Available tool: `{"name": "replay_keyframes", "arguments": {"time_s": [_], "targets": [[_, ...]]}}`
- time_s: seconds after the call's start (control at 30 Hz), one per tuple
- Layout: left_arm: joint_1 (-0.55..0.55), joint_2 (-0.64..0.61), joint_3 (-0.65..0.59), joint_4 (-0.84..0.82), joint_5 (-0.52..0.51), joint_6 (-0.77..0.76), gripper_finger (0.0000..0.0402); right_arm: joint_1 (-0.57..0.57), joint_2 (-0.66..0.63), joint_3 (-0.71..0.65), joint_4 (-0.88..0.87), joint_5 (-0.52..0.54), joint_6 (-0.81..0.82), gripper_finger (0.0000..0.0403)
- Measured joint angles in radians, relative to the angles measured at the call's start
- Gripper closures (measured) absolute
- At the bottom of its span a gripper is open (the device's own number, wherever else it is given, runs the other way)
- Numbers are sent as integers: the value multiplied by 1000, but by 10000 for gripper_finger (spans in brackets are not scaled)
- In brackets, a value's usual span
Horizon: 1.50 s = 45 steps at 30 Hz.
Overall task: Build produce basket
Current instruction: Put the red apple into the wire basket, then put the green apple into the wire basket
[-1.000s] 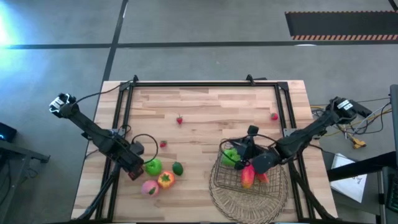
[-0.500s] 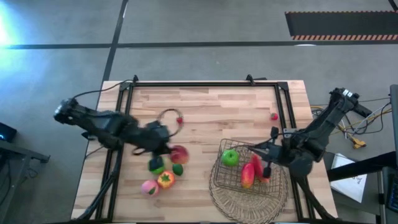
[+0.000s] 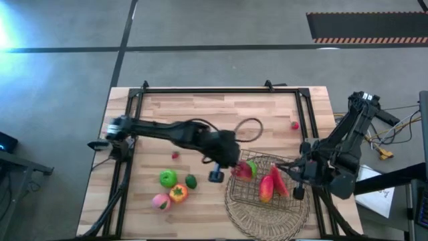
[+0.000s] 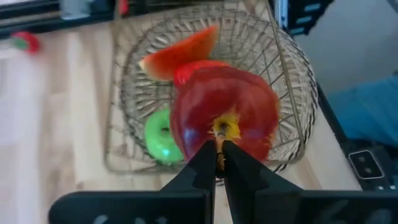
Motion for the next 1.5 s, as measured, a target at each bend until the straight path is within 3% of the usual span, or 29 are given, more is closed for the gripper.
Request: {"name": "replay_keyframes", "arguments": {"time_s": [0.2, 0.53, 0.8, 1.13, 1.5], "targets": [[2, 130, 44, 4, 18, 50, 401, 5, 69, 0, 23, 7, 8, 392], [-1, 217, 45, 30, 29, 108, 401, 5, 111, 0, 42, 26, 7, 392], [-5, 226, -23, 112, 34, 163, 399, 5, 104, 0, 42, 26, 6, 392], [-6, 224, -86, 219, 33, 166, 360, 5, 104, 0, 42, 26, -1, 392], [-6, 208, -55, 257, 35, 165, 336, 4, 104, 0, 40, 25, 3, 392]]}}
